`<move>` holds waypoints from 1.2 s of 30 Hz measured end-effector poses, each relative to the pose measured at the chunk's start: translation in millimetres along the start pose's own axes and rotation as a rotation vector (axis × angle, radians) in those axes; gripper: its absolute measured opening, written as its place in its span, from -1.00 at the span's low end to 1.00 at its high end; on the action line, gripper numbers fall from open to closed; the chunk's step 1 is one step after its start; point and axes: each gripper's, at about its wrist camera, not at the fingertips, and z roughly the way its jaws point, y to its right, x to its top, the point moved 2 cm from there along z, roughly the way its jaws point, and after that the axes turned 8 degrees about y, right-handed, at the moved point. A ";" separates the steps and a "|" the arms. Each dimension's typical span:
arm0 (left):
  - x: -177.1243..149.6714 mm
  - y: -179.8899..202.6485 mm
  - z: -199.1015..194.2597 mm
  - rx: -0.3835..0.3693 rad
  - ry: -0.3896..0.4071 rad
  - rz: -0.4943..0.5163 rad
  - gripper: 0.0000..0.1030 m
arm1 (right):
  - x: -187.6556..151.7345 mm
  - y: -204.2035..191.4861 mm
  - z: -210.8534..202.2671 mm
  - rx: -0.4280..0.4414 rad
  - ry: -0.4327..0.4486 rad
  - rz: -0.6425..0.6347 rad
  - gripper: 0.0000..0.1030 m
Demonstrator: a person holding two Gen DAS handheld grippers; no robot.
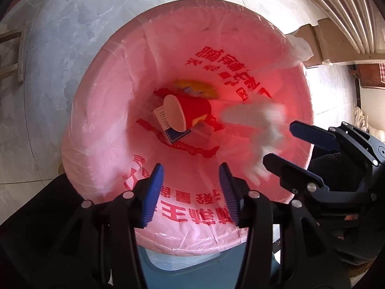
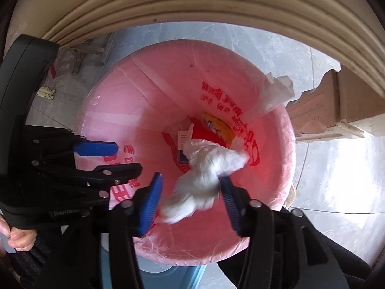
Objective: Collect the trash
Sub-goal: 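Open the left tool over the bin while the right tool releases the tissue, then raise both open tools out of the bin back over the table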
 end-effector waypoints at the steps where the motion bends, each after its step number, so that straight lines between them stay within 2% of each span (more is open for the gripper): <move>1: -0.2 -0.4 0.0 0.000 -0.001 -0.002 -0.08 | 0.2 0.5 -1.1 0.000 0.003 0.002 0.05; 5: -1.3 1.7 3.8 0.017 0.006 0.010 -0.07 | 1.5 0.9 -5.4 -0.001 0.004 0.005 0.08; 12: -3.2 9.3 -17.7 0.063 0.035 0.039 -0.06 | 0.4 -1.1 -17.1 -0.016 0.023 -0.012 0.12; 16: -12.4 14.7 -41.8 0.077 0.068 0.066 -0.05 | -6.1 -7.9 -35.8 -0.014 0.067 -0.033 0.21; 18: -23.6 18.0 -64.2 0.082 0.091 0.075 0.06 | -12.7 -16.0 -57.0 -0.005 0.104 -0.061 0.28; 22: -48.2 24.5 -123.9 0.016 0.149 0.063 0.21 | -21.8 -30.4 -117.2 0.027 0.200 -0.120 0.38; 25: -56.9 28.5 -183.0 0.007 0.214 0.046 0.30 | -21.8 -40.3 -171.3 0.064 0.285 -0.162 0.57; 26: -56.5 30.6 -199.5 0.009 0.238 0.043 0.43 | -19.2 -44.4 -193.4 0.068 0.323 -0.191 0.66; 27: -53.5 32.7 -223.2 0.009 0.274 0.033 0.49 | -15.0 -48.2 -212.4 0.061 0.352 -0.218 0.81; 28: -49.8 33.6 -245.9 0.012 0.314 0.015 0.50 | -9.4 -52.8 -235.5 0.045 0.391 -0.254 0.85; 32: -29.1 36.1 -328.3 0.014 0.423 -0.052 0.55 | 14.2 -66.8 -302.2 0.021 0.494 -0.354 0.86; 36: -3.0 42.1 -394.5 0.025 0.496 -0.096 0.56 | 41.5 -71.1 -352.1 0.024 0.549 -0.406 0.86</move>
